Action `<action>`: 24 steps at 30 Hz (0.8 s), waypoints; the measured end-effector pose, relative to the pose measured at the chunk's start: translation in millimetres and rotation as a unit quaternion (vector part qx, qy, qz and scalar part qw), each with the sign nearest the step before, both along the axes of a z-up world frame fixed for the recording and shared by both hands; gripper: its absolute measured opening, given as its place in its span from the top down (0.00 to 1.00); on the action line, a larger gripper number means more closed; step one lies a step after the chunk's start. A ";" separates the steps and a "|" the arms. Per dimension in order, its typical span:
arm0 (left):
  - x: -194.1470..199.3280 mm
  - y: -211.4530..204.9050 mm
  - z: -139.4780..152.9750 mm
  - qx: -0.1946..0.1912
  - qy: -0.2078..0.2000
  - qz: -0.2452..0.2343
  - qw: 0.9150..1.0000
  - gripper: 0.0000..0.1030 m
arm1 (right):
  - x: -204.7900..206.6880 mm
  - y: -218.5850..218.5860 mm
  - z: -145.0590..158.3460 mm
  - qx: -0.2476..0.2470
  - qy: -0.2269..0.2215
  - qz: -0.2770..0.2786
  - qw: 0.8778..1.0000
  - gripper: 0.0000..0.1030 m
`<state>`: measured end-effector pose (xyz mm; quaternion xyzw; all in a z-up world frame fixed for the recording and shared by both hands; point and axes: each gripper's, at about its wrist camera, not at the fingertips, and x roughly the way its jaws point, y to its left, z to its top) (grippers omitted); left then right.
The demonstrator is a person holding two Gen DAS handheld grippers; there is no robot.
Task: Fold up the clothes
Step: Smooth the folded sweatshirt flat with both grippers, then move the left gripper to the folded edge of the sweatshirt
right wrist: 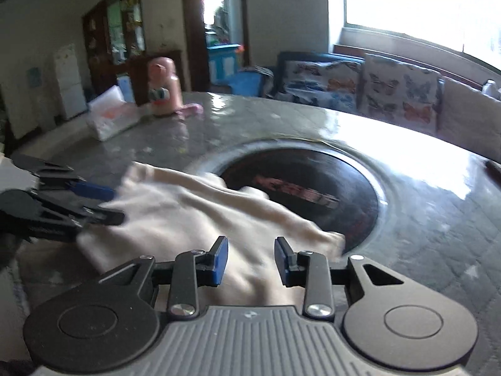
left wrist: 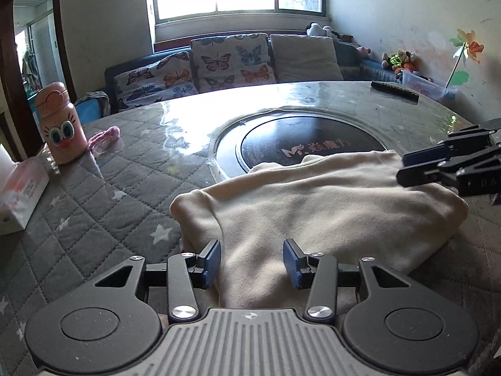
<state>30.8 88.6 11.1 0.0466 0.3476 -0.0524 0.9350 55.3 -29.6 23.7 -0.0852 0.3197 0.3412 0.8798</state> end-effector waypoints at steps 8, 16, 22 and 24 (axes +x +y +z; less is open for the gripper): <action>-8.9 14.7 -1.4 -0.008 0.005 0.024 1.000 0.54 | -13.5 5.1 -8.6 -0.014 0.004 0.021 1.000 0.69; -14.8 21.2 -1.9 -0.017 0.008 0.034 0.999 0.54 | -22.0 -2.6 -20.2 -0.033 0.019 0.020 0.999 0.68; -5.6 24.4 8.7 -0.028 -0.003 0.052 0.998 0.52 | -19.3 -7.0 -9.7 -0.017 0.016 0.015 1.000 0.61; 0.7 27.5 8.5 -0.032 -0.002 0.062 0.998 0.52 | -15.4 -7.9 -12.4 -0.016 0.020 0.010 1.000 0.61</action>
